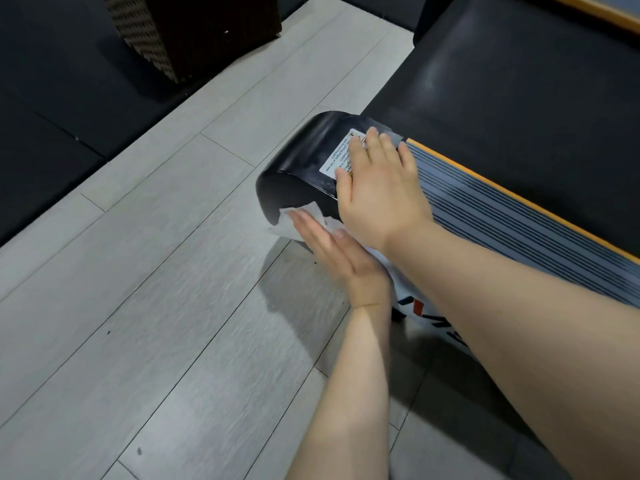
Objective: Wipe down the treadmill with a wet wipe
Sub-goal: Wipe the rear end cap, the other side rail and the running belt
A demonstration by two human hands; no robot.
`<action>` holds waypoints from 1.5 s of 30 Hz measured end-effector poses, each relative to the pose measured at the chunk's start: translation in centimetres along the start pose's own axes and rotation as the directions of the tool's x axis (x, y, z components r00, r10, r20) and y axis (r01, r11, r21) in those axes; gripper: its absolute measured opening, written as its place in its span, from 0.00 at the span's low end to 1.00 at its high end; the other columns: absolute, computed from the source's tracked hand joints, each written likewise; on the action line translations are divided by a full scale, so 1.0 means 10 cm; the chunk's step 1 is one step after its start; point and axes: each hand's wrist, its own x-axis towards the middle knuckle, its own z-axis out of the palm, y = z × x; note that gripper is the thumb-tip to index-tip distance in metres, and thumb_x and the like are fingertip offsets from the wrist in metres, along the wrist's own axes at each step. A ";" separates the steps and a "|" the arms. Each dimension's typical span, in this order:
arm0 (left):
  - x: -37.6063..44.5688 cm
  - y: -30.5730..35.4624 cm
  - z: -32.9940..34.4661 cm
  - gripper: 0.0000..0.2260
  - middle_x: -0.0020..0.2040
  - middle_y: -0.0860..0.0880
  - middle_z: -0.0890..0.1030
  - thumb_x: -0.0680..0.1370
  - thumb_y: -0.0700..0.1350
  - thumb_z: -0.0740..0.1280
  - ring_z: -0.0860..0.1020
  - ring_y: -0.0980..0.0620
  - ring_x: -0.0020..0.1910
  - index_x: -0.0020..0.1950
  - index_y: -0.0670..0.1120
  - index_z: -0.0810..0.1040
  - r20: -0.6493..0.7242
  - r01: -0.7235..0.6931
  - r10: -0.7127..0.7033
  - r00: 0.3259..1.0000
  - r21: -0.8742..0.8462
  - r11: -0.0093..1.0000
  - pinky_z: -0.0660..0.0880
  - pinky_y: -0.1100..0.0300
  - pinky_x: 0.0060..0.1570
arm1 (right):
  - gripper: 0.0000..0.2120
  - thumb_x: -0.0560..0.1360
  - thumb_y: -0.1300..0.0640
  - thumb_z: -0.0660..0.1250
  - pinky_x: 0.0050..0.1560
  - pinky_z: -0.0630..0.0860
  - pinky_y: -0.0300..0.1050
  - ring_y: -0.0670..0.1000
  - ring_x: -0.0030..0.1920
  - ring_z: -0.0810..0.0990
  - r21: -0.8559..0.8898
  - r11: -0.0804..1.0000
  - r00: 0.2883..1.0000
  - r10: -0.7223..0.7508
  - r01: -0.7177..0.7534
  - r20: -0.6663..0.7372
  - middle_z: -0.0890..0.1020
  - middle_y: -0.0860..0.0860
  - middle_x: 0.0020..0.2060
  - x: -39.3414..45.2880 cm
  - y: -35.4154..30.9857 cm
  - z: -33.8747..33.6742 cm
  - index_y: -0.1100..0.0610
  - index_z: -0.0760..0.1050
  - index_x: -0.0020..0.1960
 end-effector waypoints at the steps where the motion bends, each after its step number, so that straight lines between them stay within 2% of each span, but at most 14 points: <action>1: -0.10 -0.01 -0.01 0.25 0.81 0.54 0.45 0.86 0.41 0.51 0.46 0.54 0.80 0.81 0.46 0.46 0.043 -0.130 0.126 0.991 0.082 0.988 0.48 0.47 0.79 | 0.28 0.82 0.47 0.46 0.77 0.47 0.57 0.57 0.77 0.52 0.006 1.000 1.000 -0.006 0.006 -0.004 0.56 0.59 0.77 0.00 0.00 0.00 0.60 0.54 0.78; 3: -0.18 -0.05 -0.01 0.25 0.81 0.49 0.47 0.84 0.37 0.52 0.47 0.49 0.81 0.80 0.43 0.47 0.089 -0.261 0.250 0.964 0.150 0.953 0.49 0.44 0.78 | 0.28 0.82 0.47 0.46 0.77 0.47 0.57 0.57 0.77 0.52 0.016 1.000 1.000 -0.014 0.014 -0.016 0.56 0.59 0.77 0.01 0.00 0.00 0.60 0.54 0.78; 10: -0.12 -0.10 0.04 0.22 0.79 0.46 0.54 0.83 0.38 0.49 0.53 0.47 0.80 0.78 0.36 0.54 0.017 -0.294 0.295 0.955 0.147 0.944 0.52 0.50 0.78 | 0.28 0.82 0.47 0.45 0.77 0.48 0.57 0.58 0.77 0.56 0.096 0.995 0.999 -0.028 0.031 -0.038 0.60 0.59 0.76 0.00 0.04 0.00 0.61 0.58 0.77; 13: -0.12 -0.01 0.06 0.23 0.80 0.49 0.54 0.84 0.43 0.48 0.53 0.51 0.80 0.79 0.40 0.55 0.000 -0.214 0.216 0.976 0.129 0.968 0.54 0.49 0.78 | 0.22 0.82 0.51 0.47 0.72 0.61 0.54 0.52 0.68 0.69 0.589 0.808 0.998 0.017 0.021 -0.058 0.75 0.52 0.66 -0.08 0.11 -0.17 0.56 0.69 0.70; 15: -0.13 -0.02 0.03 0.24 0.80 0.47 0.55 0.84 0.46 0.47 0.54 0.51 0.80 0.80 0.41 0.55 -0.002 -0.217 0.219 0.976 0.140 0.966 0.54 0.47 0.78 | 0.18 0.82 0.57 0.53 0.69 0.67 0.52 0.48 0.66 0.71 0.732 0.680 0.995 0.043 0.040 -0.094 0.75 0.49 0.66 -0.35 0.40 -0.28 0.52 0.69 0.71; 18: -0.12 -0.04 0.03 0.24 0.81 0.47 0.55 0.84 0.47 0.46 0.53 0.53 0.80 0.80 0.43 0.55 -0.002 -0.205 0.208 0.978 0.163 0.965 0.52 0.50 0.79 | 0.25 0.82 0.49 0.53 0.76 0.56 0.54 0.51 0.76 0.58 0.341 0.939 0.997 0.061 -0.042 -0.046 0.62 0.51 0.76 -1.16 1.27 -0.27 0.52 0.58 0.77; 20: -0.14 -0.05 0.03 0.23 0.81 0.49 0.55 0.84 0.46 0.46 0.53 0.56 0.80 0.81 0.44 0.54 -0.017 -0.179 0.185 0.983 0.168 0.969 0.50 0.58 0.78 | 0.31 0.80 0.38 0.45 0.78 0.48 0.52 0.51 0.78 0.50 0.072 0.989 0.992 0.125 -0.127 0.032 0.54 0.50 0.79 -1.64 1.69 -0.19 0.51 0.53 0.79; 22: -0.15 -0.03 0.04 0.24 0.81 0.51 0.54 0.84 0.46 0.46 0.52 0.58 0.79 0.81 0.46 0.54 -0.015 -0.166 0.171 0.985 0.172 0.971 0.49 0.64 0.77 | 0.33 0.79 0.38 0.41 0.77 0.48 0.51 0.52 0.78 0.52 0.038 0.990 0.991 0.132 -0.132 -0.001 0.56 0.53 0.78 -1.72 1.78 -0.07 0.53 0.55 0.79; 29: -0.68 0.24 0.24 0.23 0.81 0.60 0.46 0.86 0.49 0.48 0.47 0.63 0.78 0.81 0.54 0.45 -0.041 0.147 -0.144 0.989 0.085 0.986 0.46 0.56 0.79 | 0.31 0.79 0.42 0.47 0.75 0.53 0.55 0.56 0.76 0.58 0.018 0.991 0.987 0.131 -0.130 -0.095 0.62 0.57 0.76 -1.68 1.74 0.00 0.56 0.61 0.77; 35: -1.15 0.19 0.30 0.25 0.82 0.56 0.43 0.86 0.45 0.50 0.45 0.59 0.80 0.81 0.53 0.43 0.130 -0.205 0.191 0.973 0.104 0.973 0.47 0.54 0.79 | 0.31 0.78 0.43 0.48 0.75 0.56 0.57 0.59 0.75 0.62 0.024 0.997 0.986 0.073 -0.070 -0.147 0.65 0.59 0.75 -1.67 1.75 0.00 0.58 0.64 0.75; 38: -1.07 -0.01 0.25 0.23 0.81 0.57 0.49 0.83 0.61 0.48 0.54 0.53 0.79 0.77 0.68 0.46 0.016 0.095 -0.095 0.995 -0.020 0.995 0.54 0.49 0.77 | 0.32 0.78 0.41 0.47 0.77 0.50 0.53 0.55 0.77 0.56 0.115 0.990 0.993 0.089 -0.079 -0.079 0.60 0.55 0.77 -1.66 1.81 -0.01 0.54 0.60 0.77; 40: -1.09 0.01 0.26 0.23 0.80 0.55 0.56 0.84 0.61 0.48 0.65 0.52 0.72 0.79 0.66 0.47 -0.070 0.348 -0.360 0.930 -0.139 0.927 0.63 0.52 0.70 | 0.27 0.80 0.43 0.53 0.77 0.49 0.47 0.52 0.77 0.57 0.331 0.942 0.994 0.083 -0.057 -0.065 0.63 0.52 0.76 -1.67 1.86 -0.10 0.52 0.65 0.75; 43: -1.16 0.13 0.31 0.22 0.74 0.56 0.64 0.86 0.53 0.47 0.69 0.54 0.61 0.81 0.57 0.50 -0.122 0.429 -0.452 0.884 -0.175 0.886 0.67 0.64 0.58 | 0.18 0.81 0.53 0.61 0.67 0.63 0.32 0.46 0.70 0.68 0.650 0.757 0.991 0.128 -0.069 -0.044 0.73 0.48 0.70 -1.83 2.06 -0.27 0.50 0.72 0.70; 45: -1.30 0.14 0.34 0.23 0.76 0.57 0.62 0.85 0.56 0.48 0.68 0.53 0.67 0.81 0.59 0.51 -0.077 0.424 -0.437 0.896 -0.146 0.894 0.69 0.59 0.65 | 0.19 0.80 0.53 0.61 0.71 0.62 0.41 0.48 0.72 0.66 0.542 0.839 0.995 0.089 -0.045 -0.055 0.70 0.49 0.71 -2.19 2.31 -0.28 0.51 0.69 0.71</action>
